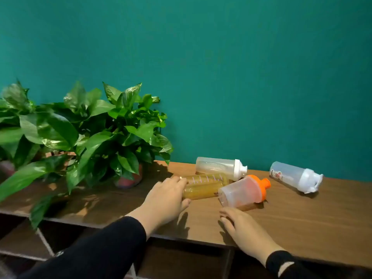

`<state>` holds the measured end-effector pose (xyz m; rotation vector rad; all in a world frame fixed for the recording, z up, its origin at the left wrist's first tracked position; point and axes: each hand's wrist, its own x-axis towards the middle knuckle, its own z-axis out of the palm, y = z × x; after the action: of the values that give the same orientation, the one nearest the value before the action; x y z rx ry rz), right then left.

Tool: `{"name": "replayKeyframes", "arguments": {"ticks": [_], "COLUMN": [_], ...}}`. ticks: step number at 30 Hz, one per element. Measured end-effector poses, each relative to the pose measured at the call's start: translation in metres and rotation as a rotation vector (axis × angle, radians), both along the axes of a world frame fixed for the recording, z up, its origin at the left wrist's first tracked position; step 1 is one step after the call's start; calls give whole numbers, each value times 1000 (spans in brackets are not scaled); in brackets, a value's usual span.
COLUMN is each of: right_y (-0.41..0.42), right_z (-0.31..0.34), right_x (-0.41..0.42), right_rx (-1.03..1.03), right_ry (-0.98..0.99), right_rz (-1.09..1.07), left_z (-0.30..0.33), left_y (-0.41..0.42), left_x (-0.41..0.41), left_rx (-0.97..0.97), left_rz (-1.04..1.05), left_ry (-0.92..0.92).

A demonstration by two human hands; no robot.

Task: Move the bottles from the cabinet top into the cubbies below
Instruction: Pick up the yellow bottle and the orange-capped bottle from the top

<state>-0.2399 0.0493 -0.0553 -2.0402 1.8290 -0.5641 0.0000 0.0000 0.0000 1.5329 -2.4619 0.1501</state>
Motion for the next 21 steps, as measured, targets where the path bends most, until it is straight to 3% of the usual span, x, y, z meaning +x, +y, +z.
{"name": "replayKeyframes", "arguments": {"ticks": [3,5,10,21], "right_y": [-11,-12,-14,-8], "right_z": [-33,-44,-48,-59], "right_x": [-2,1,6,2], "right_rx": [19,-33,-88,-133], "right_ry": [9,61,117,82], "right_rz": [6,-2,-48,-11], "left_z": [-23,-34,-55,-83], "left_y": [-33,-55,-100,-69], "left_x": [2,2,-5,37], "left_rx": [88,110,152,19], "left_rz": [171,223,160,152], "left_ry": [147,98,-70,45]}}
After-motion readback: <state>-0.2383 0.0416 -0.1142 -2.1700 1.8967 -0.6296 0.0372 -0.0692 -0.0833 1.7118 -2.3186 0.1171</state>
